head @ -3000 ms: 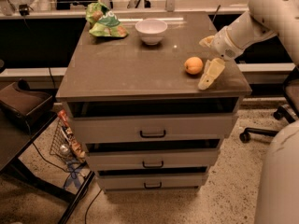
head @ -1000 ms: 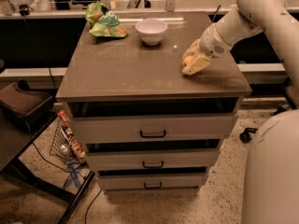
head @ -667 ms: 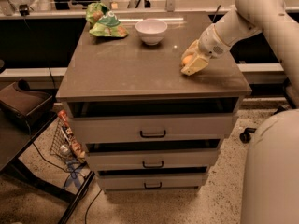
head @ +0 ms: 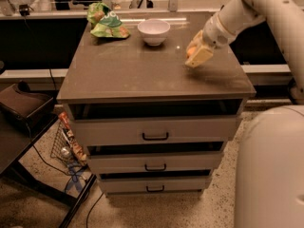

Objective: Place orange into white bowl

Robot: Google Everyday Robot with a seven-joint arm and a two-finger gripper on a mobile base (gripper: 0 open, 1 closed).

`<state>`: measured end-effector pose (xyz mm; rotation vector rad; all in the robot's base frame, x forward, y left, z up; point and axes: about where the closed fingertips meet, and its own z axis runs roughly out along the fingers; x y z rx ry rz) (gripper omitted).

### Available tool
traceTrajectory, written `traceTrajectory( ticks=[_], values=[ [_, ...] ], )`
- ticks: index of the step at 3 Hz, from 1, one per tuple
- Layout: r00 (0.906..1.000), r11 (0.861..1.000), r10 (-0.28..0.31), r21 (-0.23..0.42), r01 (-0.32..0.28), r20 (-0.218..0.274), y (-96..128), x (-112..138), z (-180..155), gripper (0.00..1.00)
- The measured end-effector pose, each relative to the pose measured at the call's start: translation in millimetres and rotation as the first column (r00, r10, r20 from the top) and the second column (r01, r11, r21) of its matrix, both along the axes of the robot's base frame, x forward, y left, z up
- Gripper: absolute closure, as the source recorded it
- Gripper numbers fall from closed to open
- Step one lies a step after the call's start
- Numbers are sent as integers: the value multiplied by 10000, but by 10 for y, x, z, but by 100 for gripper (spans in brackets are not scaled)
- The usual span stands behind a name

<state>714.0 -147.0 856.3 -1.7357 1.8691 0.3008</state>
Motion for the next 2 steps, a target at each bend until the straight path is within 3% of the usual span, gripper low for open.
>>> traceTrajectory(
  ticks=[1,2],
  values=[
    [9987,9989,-478,-21,478,-167,109,172,289,100],
    [9949,9903,-946,991,978,-364,370,424,379,100]
  ],
)
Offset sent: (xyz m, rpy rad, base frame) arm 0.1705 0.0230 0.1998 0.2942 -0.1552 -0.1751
